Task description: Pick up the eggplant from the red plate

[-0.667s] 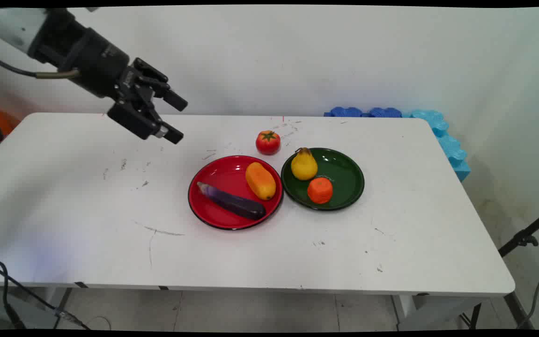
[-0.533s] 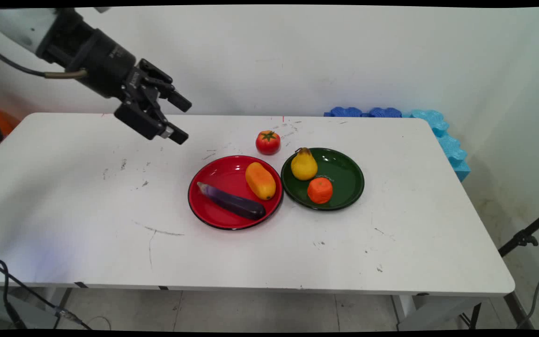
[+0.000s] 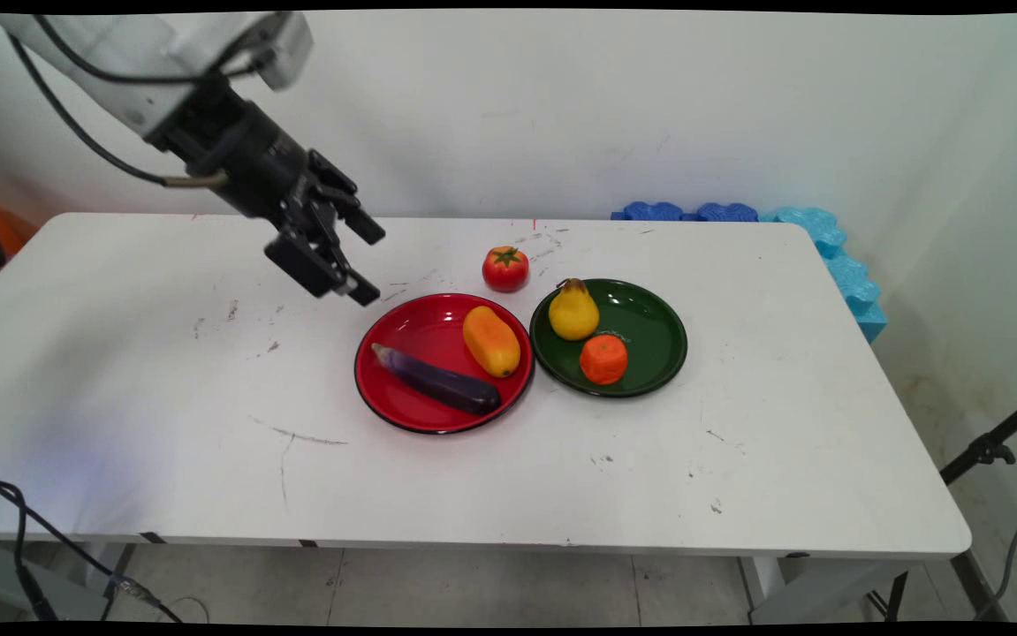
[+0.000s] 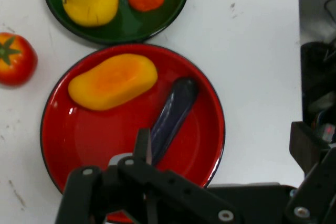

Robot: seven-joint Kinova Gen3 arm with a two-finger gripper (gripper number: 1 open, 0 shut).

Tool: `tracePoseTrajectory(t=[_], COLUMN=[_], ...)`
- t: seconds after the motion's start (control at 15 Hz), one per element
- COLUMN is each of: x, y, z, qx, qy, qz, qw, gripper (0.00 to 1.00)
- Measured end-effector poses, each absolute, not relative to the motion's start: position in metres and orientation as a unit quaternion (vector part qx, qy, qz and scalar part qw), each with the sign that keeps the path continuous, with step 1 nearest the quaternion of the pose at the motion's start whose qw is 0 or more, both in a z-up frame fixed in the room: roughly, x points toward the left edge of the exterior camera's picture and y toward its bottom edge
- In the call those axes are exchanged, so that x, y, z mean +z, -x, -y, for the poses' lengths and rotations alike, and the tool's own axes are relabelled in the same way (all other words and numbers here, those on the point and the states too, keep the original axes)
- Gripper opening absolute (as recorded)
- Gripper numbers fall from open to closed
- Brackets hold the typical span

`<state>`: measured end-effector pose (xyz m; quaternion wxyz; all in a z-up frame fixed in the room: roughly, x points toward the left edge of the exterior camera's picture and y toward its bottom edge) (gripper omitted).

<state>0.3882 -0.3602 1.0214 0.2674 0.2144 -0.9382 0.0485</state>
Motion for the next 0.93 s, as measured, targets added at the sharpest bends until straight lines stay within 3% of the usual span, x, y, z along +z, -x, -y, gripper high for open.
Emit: tracePoseTrajectory(t=[0.93], x=[0.940], y=[-0.341], z=[0.400], qx=[0.041], qy=[-0.144], qz=[0.974], qw=[0.170], gripper=[1.00])
